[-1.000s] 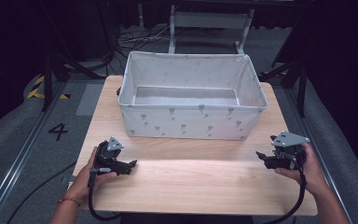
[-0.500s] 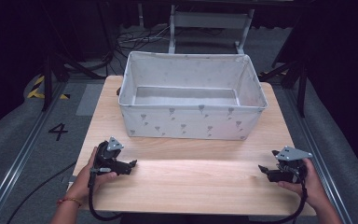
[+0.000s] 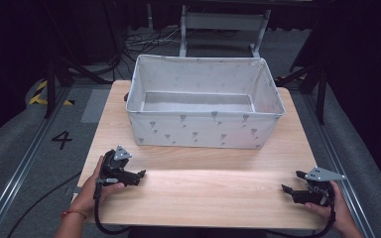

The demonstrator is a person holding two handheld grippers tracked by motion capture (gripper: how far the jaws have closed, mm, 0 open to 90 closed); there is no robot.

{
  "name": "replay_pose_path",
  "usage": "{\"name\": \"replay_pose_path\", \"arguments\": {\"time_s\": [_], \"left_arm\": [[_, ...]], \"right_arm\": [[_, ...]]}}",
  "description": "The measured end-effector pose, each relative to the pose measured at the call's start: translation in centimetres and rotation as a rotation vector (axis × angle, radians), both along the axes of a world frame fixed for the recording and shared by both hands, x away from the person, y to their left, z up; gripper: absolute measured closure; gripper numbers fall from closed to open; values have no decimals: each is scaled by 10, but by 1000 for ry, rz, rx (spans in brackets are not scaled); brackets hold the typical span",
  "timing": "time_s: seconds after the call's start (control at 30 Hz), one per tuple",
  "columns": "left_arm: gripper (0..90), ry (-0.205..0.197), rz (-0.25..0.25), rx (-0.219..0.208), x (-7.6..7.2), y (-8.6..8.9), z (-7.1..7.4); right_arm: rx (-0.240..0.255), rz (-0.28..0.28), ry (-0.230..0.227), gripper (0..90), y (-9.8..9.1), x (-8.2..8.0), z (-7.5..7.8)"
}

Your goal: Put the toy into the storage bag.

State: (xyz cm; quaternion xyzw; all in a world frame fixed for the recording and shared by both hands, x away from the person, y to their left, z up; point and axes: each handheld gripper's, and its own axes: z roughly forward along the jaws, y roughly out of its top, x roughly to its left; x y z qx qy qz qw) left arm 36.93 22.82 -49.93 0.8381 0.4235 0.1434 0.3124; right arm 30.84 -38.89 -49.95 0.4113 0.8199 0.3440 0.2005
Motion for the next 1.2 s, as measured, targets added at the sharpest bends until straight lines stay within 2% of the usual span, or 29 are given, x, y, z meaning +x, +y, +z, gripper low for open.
{"name": "replay_pose_path", "arguments": {"time_s": [0.07, 0.13, 1.2], "left_arm": [[4, 0, 1, 0, 0, 0, 0], [4, 0, 0, 0, 0, 0, 0], [4, 2, 8, 0, -1, 0, 0]], "right_arm": [[36, -14, 13, 182, -3, 0, -4], [50, -41, 40, 151, -6, 2, -5], [49, -53, 41, 147, -5, 2, -5]]}}
